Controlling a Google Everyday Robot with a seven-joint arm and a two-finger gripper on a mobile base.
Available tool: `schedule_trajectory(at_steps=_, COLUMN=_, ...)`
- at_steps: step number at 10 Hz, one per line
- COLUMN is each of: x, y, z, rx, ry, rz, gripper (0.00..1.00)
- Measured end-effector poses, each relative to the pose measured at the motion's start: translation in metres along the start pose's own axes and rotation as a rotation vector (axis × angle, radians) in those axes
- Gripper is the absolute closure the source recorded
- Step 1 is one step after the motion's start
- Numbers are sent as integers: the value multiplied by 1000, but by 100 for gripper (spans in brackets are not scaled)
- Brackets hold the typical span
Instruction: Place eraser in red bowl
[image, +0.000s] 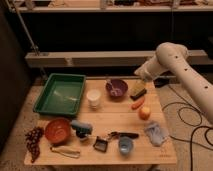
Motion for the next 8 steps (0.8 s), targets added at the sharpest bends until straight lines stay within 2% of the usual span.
schedule_trajectory(at_steps=8, x=-2, y=1, z=1, rx=-3, ry=-9, rz=11, gripper=20)
